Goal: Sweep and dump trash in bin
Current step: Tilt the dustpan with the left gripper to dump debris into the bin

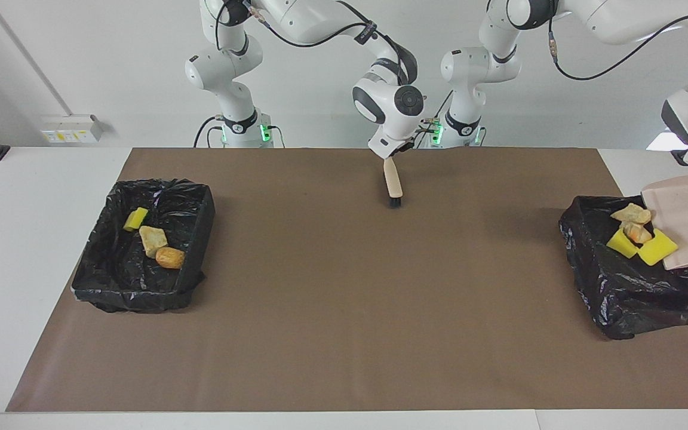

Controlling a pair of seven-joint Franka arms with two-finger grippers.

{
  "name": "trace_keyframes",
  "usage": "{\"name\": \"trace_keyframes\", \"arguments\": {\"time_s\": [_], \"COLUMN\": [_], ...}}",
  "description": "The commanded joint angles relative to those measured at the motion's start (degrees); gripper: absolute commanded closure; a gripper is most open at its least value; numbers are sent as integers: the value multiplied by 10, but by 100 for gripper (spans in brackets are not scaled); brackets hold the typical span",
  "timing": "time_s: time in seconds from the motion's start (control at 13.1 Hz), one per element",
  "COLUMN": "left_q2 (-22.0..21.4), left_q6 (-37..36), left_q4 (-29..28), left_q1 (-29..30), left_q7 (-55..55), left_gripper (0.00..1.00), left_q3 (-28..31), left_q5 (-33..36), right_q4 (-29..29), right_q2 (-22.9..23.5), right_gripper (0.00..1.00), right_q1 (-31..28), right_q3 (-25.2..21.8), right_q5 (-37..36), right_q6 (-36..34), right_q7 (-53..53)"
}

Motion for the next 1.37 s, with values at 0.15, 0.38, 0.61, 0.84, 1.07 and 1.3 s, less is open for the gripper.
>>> {"name": "trace_keyframes", "arguments": {"time_s": [0.15, 0.38, 0.61, 0.84, 1.07, 1.3], "left_q2": [11, -1, -24, -37, -38, -37], "left_q6": [-59, -64, -94, -140, -186, -263], "left_q4": [82, 86, 86, 86, 86, 86], "left_q1": [-9, -8, -5, -4, -2, -4], "left_q7": [-13, -17, -20, -71, -78, -187], "left_gripper": [100, 100, 100, 100, 100, 100], "left_q3": [4, -9, -65, -136, -193, -207], "left_q5": [32, -4, -37, -46, -85, -194], "right_q4": [79, 102, 155, 208, 225, 239], "right_q2": [-10, -21, -29, -30, -31, -30], "right_gripper": [0, 0, 0, 0, 0, 0], "right_q1": [-58, -125, -186, -248, -287, -328], "right_q3": [0, 0, 0, 0, -3, -5], "right_q5": [-18, -35, -90, -135, -217, -228], "right_q6": [-83, -92, -134, -195, -207, -202], "right_q7": [-20, -97, -190, -307, -420, -488]}}
